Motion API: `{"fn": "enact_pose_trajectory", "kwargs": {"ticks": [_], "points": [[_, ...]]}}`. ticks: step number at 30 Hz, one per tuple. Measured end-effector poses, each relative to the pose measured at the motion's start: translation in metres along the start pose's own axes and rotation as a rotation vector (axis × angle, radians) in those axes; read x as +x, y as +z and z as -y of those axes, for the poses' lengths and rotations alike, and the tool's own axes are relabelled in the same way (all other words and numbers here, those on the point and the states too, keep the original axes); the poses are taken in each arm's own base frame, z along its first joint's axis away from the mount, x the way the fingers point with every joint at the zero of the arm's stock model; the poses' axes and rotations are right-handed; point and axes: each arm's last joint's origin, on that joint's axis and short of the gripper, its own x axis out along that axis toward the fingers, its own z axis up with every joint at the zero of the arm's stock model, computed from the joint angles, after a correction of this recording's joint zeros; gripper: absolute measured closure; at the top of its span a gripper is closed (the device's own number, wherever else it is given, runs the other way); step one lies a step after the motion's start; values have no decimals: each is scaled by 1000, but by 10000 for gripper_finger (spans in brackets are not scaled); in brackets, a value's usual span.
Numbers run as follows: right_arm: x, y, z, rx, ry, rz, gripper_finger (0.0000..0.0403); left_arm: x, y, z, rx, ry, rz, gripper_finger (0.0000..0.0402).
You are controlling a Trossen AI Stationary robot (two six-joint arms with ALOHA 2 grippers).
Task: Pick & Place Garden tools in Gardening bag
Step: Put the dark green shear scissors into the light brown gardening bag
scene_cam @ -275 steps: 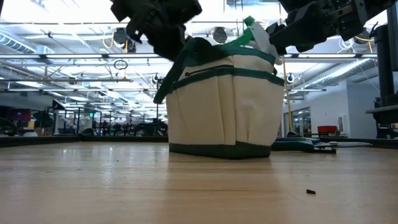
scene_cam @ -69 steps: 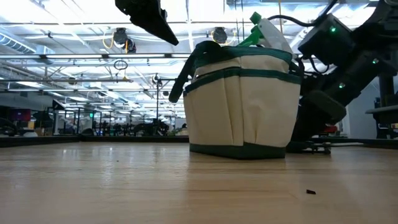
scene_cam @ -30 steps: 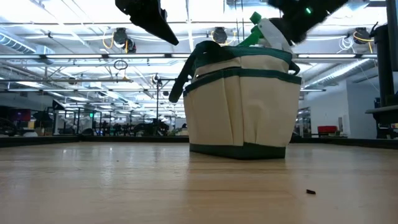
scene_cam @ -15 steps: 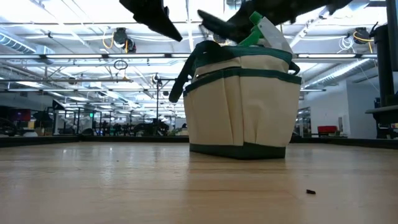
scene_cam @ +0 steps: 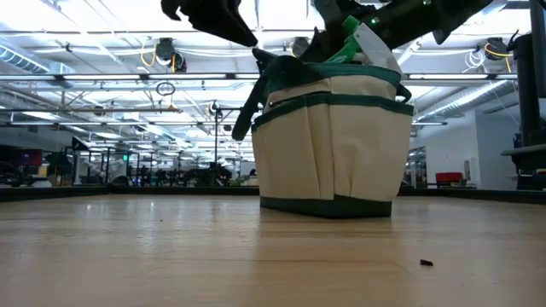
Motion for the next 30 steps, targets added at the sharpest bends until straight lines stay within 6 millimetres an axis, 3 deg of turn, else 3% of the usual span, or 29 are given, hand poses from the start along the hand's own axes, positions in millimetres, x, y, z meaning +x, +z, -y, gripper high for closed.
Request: {"fn": "enact_pose_trajectory", "kwargs": {"ticks": [5, 15, 30], "points": [[0, 1, 1, -1, -15, 8, 357, 3, -2, 10, 216, -18, 12, 275], [-1, 1, -1, -18, 64, -19, 355, 19, -10, 23, 396, 76, 153, 275], [-1, 2, -1, -44, 116, -30, 355, 20, -15, 24, 385, 71, 101, 275]]}}
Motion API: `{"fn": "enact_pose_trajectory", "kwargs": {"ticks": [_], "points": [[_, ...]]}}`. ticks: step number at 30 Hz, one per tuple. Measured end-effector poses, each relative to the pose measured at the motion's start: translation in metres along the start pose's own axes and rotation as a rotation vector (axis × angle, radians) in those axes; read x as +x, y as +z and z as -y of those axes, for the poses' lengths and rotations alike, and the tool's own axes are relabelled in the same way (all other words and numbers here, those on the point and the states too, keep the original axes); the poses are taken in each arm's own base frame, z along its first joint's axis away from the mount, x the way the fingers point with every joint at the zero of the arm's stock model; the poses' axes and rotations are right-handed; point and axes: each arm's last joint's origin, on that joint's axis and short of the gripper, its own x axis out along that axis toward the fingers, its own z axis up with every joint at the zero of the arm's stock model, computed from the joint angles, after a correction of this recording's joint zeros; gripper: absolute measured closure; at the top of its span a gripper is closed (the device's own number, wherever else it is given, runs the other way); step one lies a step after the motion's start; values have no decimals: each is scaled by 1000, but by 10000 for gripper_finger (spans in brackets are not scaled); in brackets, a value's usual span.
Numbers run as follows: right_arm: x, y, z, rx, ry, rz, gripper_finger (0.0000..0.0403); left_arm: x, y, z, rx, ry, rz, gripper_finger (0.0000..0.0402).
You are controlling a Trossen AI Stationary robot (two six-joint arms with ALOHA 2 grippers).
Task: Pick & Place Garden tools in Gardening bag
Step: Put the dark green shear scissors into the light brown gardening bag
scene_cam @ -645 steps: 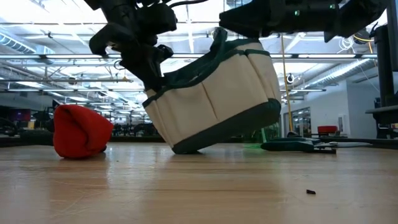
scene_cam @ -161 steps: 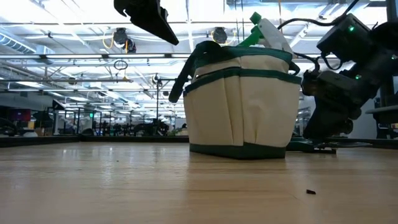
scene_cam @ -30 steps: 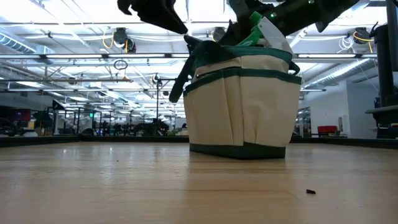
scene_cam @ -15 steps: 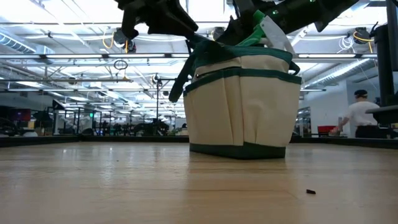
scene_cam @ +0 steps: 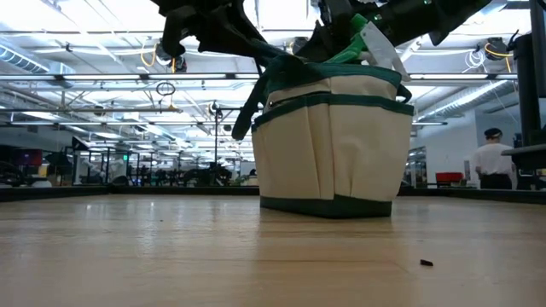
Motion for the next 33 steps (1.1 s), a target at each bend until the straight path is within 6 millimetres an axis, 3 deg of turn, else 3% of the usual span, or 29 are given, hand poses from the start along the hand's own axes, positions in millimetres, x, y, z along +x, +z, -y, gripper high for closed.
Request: {"fn": "enact_pose_trajectory", "kwargs": {"ticks": [7, 14, 19, 28, 33], "points": [[0, 0, 0, -5, 18, -6, 355, 0, 0, 1, 111, -54, 57, 279], [0, 0, 1, -24, 12, -9, 350, 0, 0, 0, 129, -82, 108, 358], [0, 0, 1, -54, 6, -9, 347, 1, -4, -4, 118, -77, 100, 364], [0, -2, 2, -96, 2, -34, 287, 1, -4, -4, 109, -121, 167, 367], [0, -5, 3, -123, -2, -57, 264, 2, -3, -9, 18, -99, 191, 379]]}}
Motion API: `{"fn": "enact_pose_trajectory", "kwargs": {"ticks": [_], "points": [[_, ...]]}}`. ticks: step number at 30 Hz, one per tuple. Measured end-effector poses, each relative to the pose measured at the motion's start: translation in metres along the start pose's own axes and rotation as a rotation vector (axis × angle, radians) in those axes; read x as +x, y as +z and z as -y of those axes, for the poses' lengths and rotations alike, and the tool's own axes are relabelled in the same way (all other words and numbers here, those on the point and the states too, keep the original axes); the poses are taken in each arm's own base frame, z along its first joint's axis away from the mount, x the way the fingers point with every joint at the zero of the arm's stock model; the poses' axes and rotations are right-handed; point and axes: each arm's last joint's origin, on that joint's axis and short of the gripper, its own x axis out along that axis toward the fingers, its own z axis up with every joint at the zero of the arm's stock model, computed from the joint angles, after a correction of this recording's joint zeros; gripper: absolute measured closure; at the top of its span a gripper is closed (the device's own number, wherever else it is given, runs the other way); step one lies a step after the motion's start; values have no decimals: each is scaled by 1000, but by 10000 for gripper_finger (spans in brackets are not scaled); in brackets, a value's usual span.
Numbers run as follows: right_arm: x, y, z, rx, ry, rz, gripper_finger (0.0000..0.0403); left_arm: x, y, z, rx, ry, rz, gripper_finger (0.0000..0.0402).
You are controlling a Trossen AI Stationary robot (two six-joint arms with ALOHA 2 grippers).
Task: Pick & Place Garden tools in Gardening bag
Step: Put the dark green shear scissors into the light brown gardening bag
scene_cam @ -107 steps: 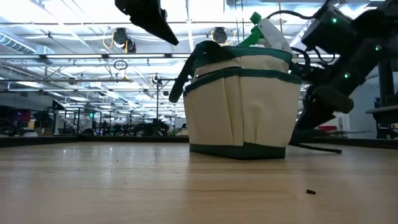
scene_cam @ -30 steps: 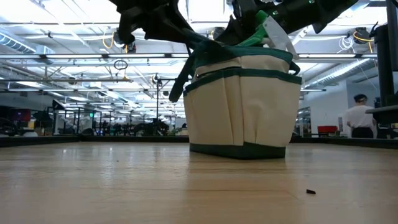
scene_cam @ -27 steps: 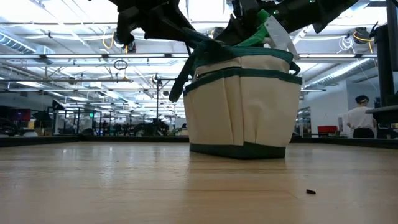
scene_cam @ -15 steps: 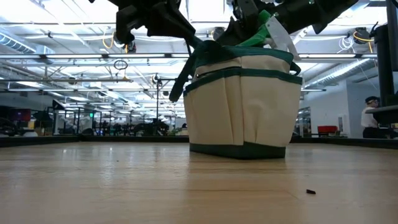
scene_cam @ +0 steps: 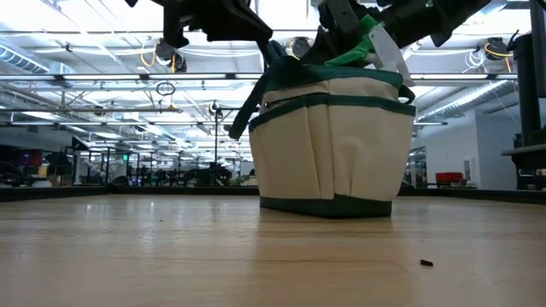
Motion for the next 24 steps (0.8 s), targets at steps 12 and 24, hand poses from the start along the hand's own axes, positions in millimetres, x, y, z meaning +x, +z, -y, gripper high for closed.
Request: {"fn": "enact_pose_trajectory", "kwargs": {"ticks": [12, 24], "points": [[-4, -9, -10, -83, 18, -80, 274, 27, -11, 9, -118, -32, -34, 389], [-18, 7, -9, -474, 6, -2, 271, 29, -13, 8, -386, -19, -50, 394]]}}
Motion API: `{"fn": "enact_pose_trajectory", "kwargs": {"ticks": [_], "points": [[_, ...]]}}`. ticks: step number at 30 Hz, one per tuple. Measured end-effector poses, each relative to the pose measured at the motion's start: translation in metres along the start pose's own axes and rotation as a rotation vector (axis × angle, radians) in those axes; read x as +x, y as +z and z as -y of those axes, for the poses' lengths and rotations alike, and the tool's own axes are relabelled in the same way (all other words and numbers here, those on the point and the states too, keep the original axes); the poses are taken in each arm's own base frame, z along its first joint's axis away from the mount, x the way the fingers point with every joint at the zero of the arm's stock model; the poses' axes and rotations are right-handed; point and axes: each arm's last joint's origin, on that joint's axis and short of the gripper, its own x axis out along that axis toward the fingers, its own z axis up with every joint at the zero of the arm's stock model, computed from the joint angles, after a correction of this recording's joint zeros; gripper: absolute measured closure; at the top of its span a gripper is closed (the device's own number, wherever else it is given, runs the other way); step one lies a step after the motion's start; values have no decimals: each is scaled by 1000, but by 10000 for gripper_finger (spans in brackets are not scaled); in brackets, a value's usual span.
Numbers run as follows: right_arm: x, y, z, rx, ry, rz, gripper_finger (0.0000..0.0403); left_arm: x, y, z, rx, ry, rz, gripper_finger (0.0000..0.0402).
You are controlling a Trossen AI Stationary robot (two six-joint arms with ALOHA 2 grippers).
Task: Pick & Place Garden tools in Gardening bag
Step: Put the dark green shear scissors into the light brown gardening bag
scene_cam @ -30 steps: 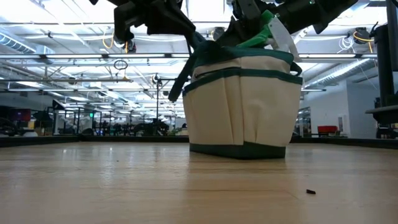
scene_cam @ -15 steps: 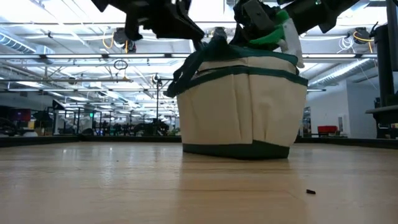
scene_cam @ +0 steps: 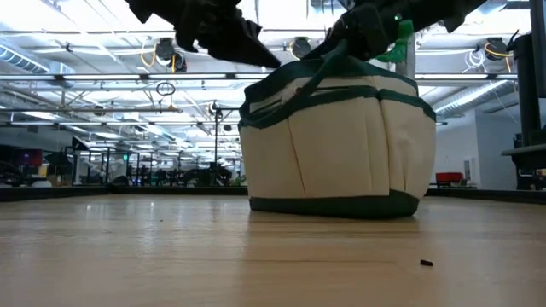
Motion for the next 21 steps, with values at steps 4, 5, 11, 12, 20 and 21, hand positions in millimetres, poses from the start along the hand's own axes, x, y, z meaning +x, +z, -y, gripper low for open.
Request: {"fn": "enact_pose_trajectory", "kwargs": {"ticks": [4, 5, 11, 12, 20, 21], "points": [[-7, 6, 4, -11, -8, 29, 271, 3, -4, 2, -38, -15, -27, 398], [-9, 6, 4, -12, -7, 27, 271, 3, -4, 2, -45, -17, -30, 399], [-14, 4, 5, -7, 2, -11, 271, 7, -7, 3, -96, -9, -53, 380], [-14, 3, 5, -9, 4, -20, 271, 7, -6, 3, -107, -6, -47, 378], [-15, -8, 2, 21, 35, -140, 271, 6, -7, 3, -185, -6, -55, 374], [-15, -9, 2, 33, 36, -149, 271, 6, -7, 3, -185, -7, -55, 374]]}}
